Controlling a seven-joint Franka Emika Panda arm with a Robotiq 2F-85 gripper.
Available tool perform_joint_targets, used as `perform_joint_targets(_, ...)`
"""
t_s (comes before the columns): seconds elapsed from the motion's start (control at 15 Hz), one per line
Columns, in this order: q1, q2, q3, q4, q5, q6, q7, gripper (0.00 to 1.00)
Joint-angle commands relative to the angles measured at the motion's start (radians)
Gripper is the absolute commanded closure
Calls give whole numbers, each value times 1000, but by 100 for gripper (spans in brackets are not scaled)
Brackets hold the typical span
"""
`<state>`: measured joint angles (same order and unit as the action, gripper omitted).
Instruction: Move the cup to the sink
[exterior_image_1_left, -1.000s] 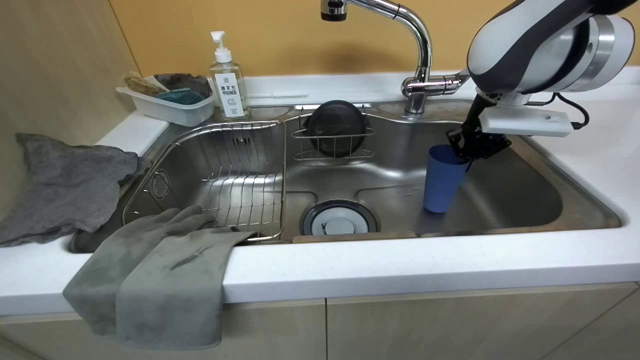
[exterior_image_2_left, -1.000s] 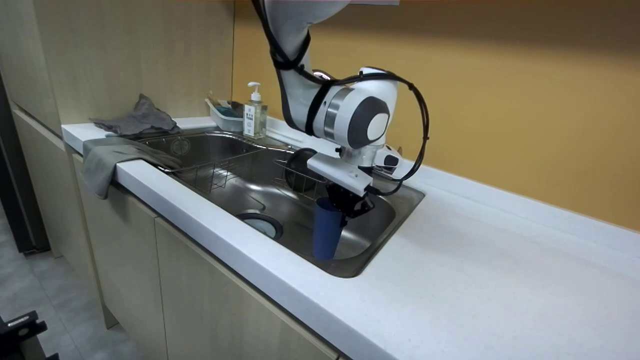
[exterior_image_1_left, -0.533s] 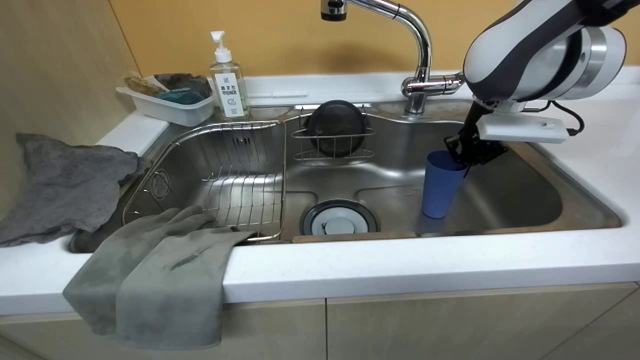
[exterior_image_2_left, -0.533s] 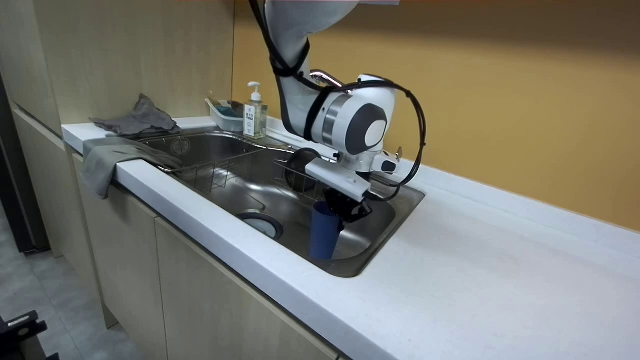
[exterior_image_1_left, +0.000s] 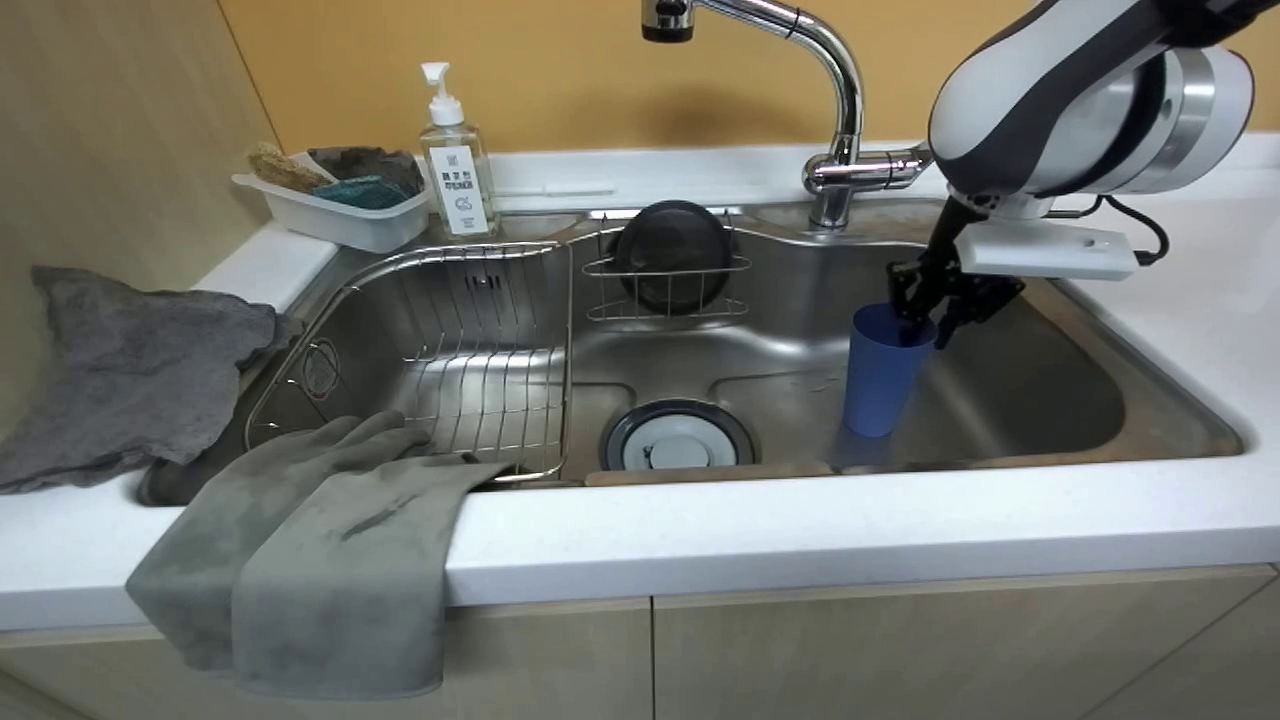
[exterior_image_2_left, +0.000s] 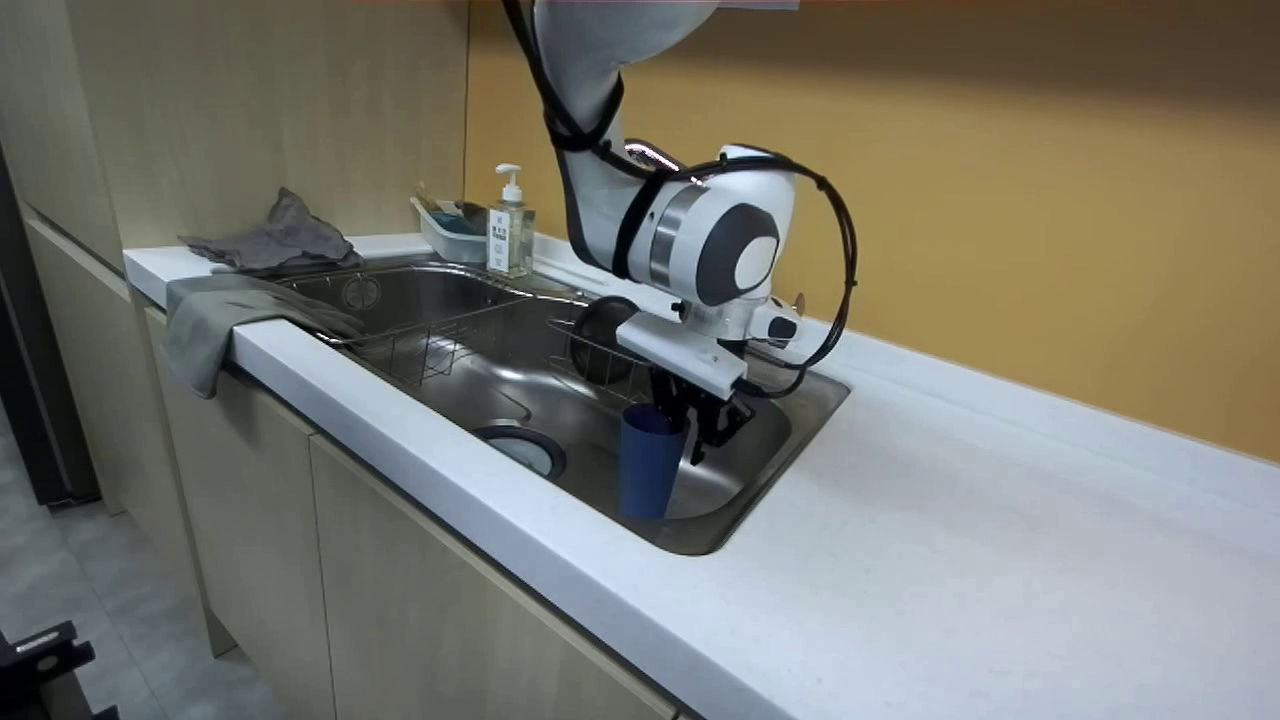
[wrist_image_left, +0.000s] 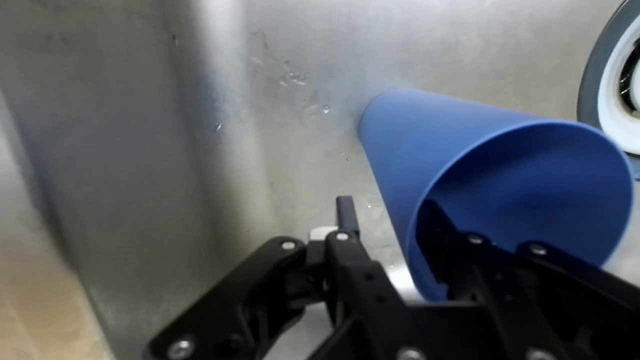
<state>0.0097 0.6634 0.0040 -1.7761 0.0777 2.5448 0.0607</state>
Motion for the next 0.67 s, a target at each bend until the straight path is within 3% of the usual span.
perform_joint_targets(0.0,9,-44,-18,-1,-17,12,21,30)
perform_joint_targets(0.33,39,-138,-56,-25,-58,32,61,0)
perform_joint_targets(0.6,45,-222,-66,-56,-72,29,85,0)
